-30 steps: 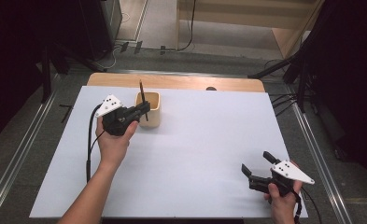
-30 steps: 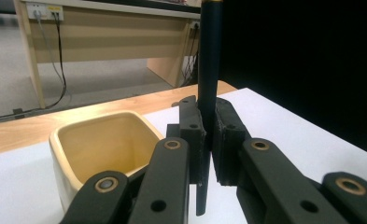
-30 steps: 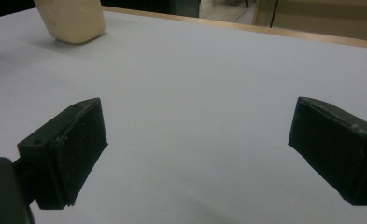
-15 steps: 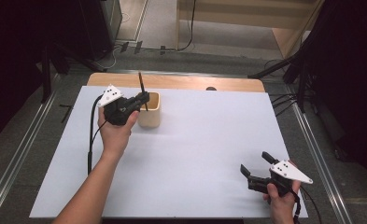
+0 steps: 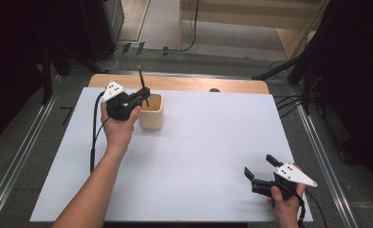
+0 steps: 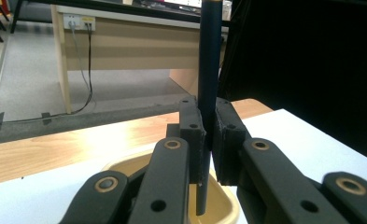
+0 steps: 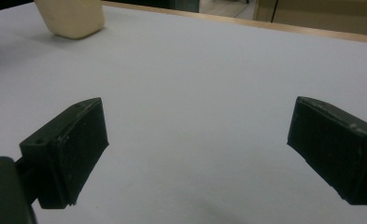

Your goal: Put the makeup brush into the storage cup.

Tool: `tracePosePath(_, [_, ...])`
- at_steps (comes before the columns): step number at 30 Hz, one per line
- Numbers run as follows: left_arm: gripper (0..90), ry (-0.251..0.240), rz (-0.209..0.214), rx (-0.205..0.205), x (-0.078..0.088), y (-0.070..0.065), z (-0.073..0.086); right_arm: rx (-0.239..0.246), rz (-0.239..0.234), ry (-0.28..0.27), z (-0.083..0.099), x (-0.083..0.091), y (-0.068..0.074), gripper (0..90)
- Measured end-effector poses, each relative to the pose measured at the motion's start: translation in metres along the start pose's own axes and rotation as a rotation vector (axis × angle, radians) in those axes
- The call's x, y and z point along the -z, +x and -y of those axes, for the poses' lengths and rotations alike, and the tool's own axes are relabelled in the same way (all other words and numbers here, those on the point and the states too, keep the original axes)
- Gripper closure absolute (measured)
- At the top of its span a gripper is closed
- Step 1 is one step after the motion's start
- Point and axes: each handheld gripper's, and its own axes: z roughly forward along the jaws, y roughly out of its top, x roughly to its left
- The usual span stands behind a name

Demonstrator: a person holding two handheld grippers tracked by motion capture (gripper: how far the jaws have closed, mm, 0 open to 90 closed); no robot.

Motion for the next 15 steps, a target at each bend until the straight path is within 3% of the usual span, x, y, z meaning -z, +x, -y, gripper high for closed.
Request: tracePosePath(15, [84.9,0.046,-0.036,0.009,-0.019,0.005,0.02,0.003,0.007,0.008,0.001,-0.001,-0.001,5.6])
